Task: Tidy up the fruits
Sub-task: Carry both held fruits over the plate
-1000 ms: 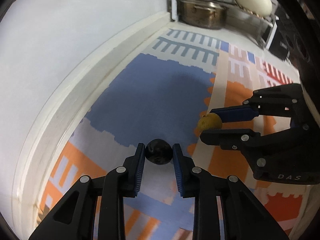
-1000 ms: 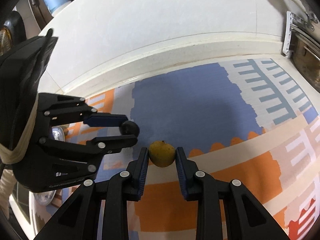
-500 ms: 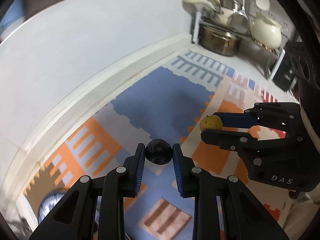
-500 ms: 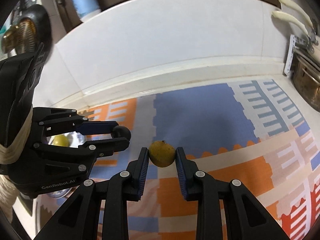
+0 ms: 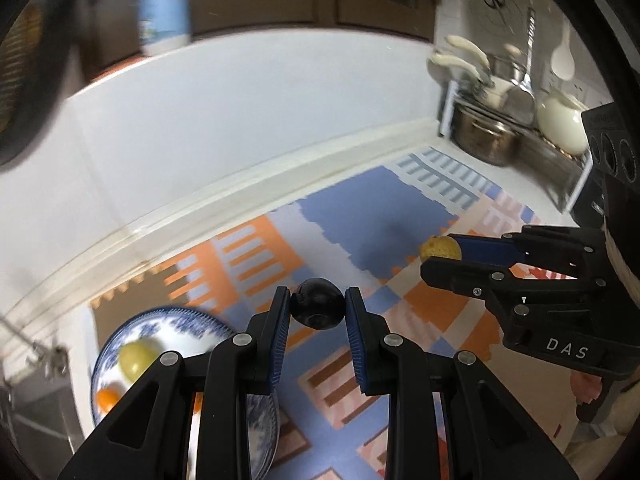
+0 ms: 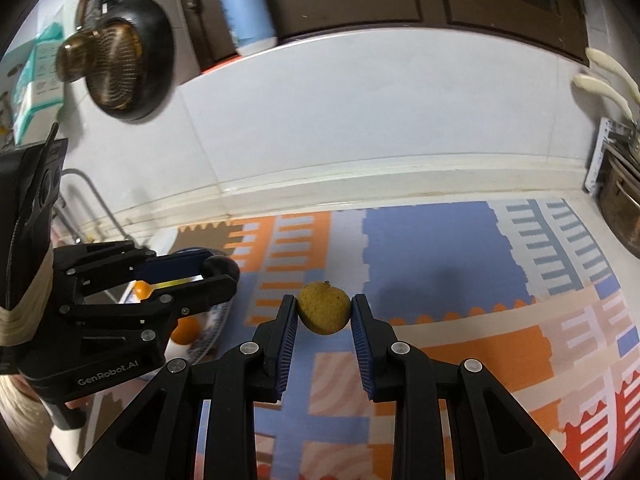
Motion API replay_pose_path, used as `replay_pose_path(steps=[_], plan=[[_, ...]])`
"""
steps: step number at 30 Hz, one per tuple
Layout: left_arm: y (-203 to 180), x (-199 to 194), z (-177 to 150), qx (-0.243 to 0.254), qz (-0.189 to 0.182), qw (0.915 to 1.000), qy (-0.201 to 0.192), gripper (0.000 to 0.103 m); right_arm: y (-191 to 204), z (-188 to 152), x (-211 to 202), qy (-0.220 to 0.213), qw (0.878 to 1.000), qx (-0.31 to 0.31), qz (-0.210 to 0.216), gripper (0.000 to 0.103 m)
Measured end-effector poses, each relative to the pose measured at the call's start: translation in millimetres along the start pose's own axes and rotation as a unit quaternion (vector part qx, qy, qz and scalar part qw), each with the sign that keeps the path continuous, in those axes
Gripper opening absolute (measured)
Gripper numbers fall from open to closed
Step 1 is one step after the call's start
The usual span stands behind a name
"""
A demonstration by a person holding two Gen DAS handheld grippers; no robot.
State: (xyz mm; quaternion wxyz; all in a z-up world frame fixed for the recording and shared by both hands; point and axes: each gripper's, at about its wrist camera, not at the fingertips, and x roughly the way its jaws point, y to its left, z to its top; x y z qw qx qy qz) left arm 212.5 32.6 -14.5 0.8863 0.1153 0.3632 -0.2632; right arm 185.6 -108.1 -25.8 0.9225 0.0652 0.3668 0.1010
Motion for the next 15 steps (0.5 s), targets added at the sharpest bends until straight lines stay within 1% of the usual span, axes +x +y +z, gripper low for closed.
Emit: replay_pose_path(steps=[2,4,9,15], plan=[[6,-9,-9,-0.025,0.007,0.9996,-0.008,0.028,6,-1,-2,0.000,1.000,-0.006,0.008,0.029],[11,-19,-19,-0.047,0.024,0.9985,-0.016,0.028,14,-2,-3,0.000,1.000,-0.013,0.015,0.029],[22,-40,-44,-0.092,0.047,0.9944,-0.022,0.027,36,-5,-2,0.002,0.999,-0.031,0.039,0.029],[38,-65,-75,-0.140,0.082,0.9863,-0.028,0.028,67,-11,4,0.010,0.996,-0.062,0.064,0.029]])
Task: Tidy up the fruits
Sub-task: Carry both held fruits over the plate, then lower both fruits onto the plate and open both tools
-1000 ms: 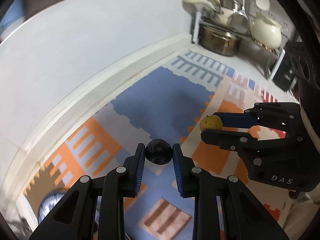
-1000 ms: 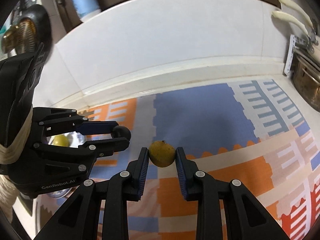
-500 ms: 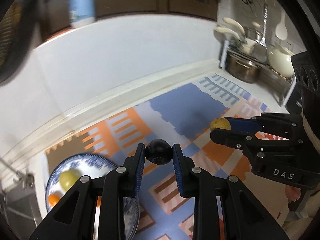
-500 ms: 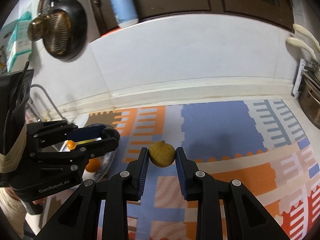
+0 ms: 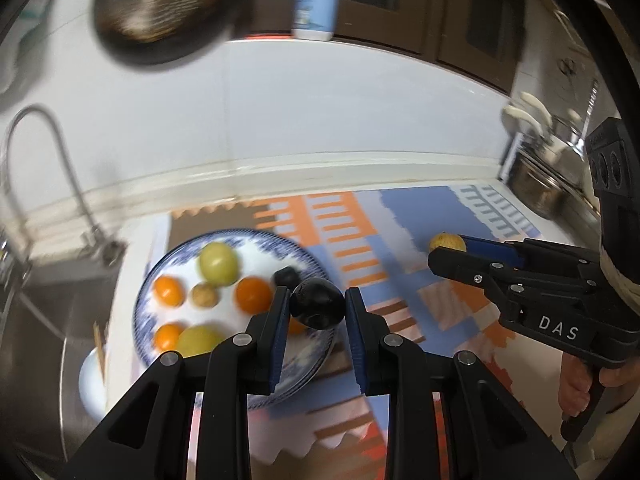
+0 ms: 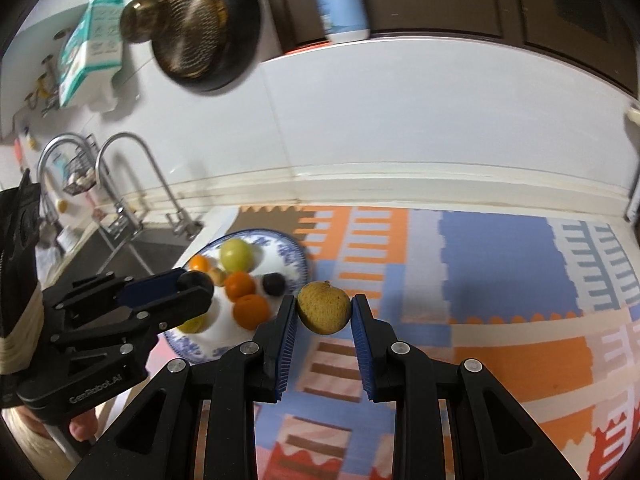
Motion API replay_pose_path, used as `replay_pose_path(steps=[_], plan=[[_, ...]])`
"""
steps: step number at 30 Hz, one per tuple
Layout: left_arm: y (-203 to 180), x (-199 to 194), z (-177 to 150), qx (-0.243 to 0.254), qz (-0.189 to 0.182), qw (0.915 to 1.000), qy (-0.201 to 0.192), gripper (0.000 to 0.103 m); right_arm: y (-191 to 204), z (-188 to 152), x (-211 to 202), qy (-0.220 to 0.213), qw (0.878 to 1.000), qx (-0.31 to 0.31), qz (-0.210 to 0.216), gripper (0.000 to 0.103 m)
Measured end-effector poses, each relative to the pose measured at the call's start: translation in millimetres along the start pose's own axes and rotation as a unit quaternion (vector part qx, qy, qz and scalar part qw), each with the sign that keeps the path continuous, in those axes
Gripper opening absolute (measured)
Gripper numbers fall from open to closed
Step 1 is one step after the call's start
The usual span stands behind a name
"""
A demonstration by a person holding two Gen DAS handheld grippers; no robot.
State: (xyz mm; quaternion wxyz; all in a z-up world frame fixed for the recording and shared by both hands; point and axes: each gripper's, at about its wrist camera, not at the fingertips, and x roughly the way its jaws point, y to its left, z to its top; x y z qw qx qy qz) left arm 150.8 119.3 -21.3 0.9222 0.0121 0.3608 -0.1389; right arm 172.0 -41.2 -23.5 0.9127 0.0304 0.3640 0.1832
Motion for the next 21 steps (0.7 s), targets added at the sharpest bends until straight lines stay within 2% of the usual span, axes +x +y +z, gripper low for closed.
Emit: replay_pose_path(steps=[7,13,21], plan=[[29,-14,-18,-0.041,0.034,0.9986,0.002,0.028,33,-1,17,0.015,0.999,-0.030,0.034,0.029],[49,-17,-32,-0.062,0.049,0.9968,0.010,0.028,55,-4,32,0.028,0.997,-0.051,0.053,0.029],[68,-17,-35,-0.059,0.065,0.9961,0.011,0.028,74,-13,57,0.062,0.993,-0.065,0.071,0.029]])
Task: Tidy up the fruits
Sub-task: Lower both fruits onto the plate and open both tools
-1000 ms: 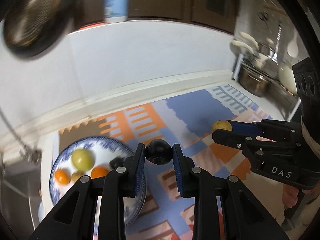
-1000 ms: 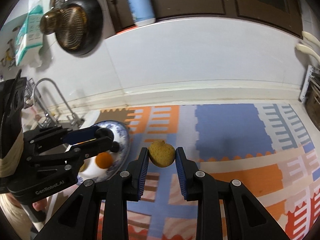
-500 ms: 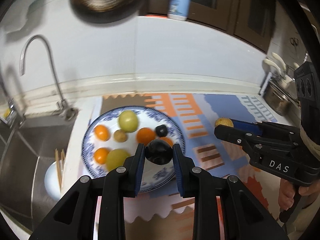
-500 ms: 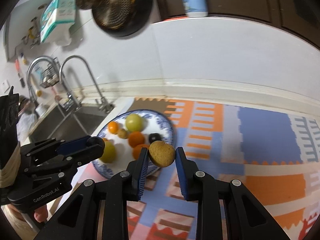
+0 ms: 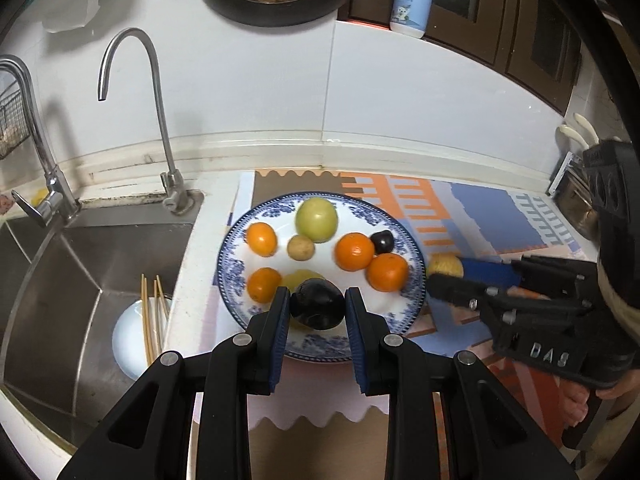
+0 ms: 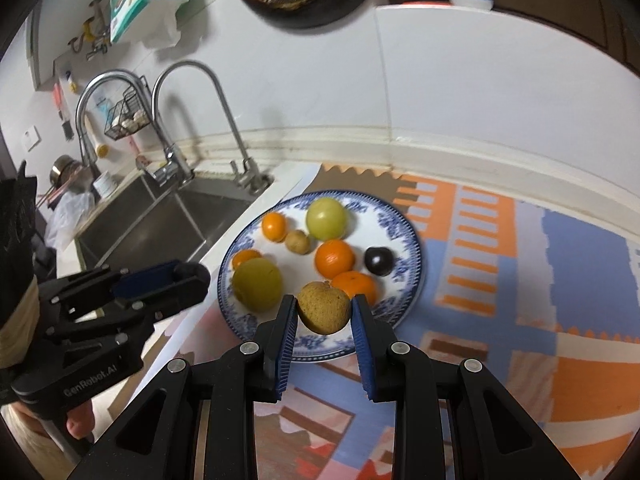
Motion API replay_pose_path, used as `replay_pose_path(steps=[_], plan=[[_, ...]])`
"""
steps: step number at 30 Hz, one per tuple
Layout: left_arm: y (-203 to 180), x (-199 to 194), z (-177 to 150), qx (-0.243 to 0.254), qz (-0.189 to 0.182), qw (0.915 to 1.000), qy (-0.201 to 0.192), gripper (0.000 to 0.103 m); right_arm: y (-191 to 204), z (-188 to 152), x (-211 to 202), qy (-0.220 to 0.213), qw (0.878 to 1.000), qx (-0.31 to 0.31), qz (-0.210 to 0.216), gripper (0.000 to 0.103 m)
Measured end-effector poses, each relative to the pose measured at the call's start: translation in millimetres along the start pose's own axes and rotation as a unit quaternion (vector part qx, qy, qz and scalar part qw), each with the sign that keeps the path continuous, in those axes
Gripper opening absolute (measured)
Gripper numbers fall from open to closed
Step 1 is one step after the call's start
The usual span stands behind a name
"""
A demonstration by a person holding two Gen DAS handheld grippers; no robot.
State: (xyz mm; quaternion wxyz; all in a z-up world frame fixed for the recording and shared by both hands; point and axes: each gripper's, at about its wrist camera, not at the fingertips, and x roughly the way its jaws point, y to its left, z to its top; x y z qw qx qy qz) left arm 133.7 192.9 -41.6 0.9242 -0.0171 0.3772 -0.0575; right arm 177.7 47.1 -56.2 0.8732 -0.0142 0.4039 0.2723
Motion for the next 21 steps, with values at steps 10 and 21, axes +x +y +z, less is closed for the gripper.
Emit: replay_pose_path(steps=[10,21], plan=[[5,43,24,0.024,-0.026,0.9991,0.026,0.027,6,4,27,0.023,1.000,0.000,0.009,0.029],[4,65,31,0.047,-0.027,0.9976,0.043,0.040,0,11,37,0.022,1.000,0.014,0.002,0.042]])
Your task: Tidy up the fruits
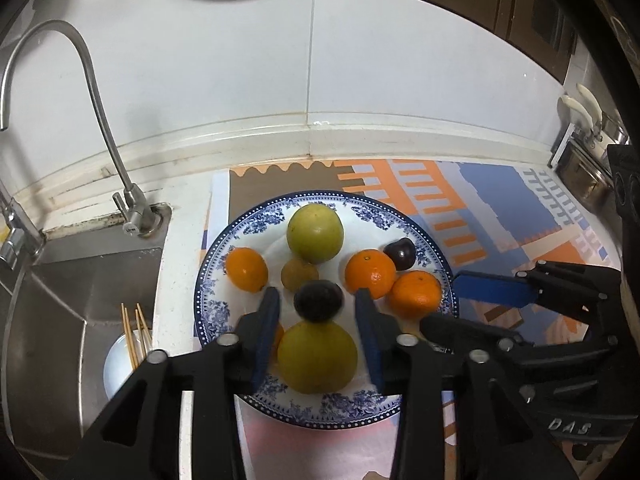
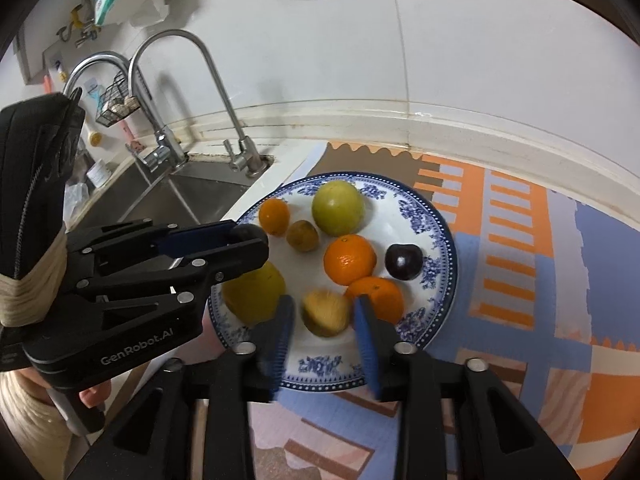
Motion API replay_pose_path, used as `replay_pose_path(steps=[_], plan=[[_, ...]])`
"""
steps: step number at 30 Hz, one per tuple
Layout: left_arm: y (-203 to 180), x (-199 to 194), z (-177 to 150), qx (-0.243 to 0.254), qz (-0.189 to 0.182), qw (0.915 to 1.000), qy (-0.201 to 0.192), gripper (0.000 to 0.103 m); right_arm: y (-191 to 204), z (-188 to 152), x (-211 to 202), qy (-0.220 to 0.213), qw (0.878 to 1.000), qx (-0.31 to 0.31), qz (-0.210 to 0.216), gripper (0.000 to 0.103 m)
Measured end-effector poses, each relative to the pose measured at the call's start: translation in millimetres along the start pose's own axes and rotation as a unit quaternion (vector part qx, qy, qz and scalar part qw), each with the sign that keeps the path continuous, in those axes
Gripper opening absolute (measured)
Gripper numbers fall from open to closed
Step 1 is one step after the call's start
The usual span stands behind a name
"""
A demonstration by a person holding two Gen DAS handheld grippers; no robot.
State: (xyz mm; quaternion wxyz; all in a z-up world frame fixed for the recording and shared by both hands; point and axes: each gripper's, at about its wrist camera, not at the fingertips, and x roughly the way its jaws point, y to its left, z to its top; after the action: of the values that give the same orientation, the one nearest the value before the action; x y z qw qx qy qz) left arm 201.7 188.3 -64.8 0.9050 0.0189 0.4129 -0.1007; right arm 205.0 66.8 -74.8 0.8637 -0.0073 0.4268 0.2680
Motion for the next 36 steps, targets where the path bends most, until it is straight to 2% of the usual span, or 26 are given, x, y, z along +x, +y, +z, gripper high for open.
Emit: replay_pose_path(steps=[10,15,21,26,28,34,36], plan=[[-21,-43,-17,-0.025,0.028,0.9986,-0.037,0.041,-12,-11,-35,-0.034,0.999,0.017,-0.028,0.042],[-41,-72,-26,-0.040,0.035,0.9967,-0.061,0.053,-15,-25,-69,-0.059,0.997,0.023,-0.049,0.042],[-67,-104,-44,-0.039,0.055,0.9940,-0.087,0.072,-14,-48,-120,-0.098,0.991,0.025,-0.084,0.056],[-89,-128,-61,-0.031,0.068,0.9925,-0.097,0.081,-10,-72,-157,-0.118,0.986,0.023,-0.118,0.068],[-98,-139,-69,-0.026,0.076,0.9913,-0.104,0.088,-10,-84,-172,-0.122,0.984,0.027,-0.124,0.072],[-124,-171,-91,-0.014,0.088,0.9885,-0.123,0.100,-8,-116,-208,-0.134,0.980,0.039,-0.145,0.080],[-134,-182,-97,-0.007,0.091,0.9874,-0.129,0.101,-9,-129,-221,-0.139,0.978,0.044,-0.151,0.083]])
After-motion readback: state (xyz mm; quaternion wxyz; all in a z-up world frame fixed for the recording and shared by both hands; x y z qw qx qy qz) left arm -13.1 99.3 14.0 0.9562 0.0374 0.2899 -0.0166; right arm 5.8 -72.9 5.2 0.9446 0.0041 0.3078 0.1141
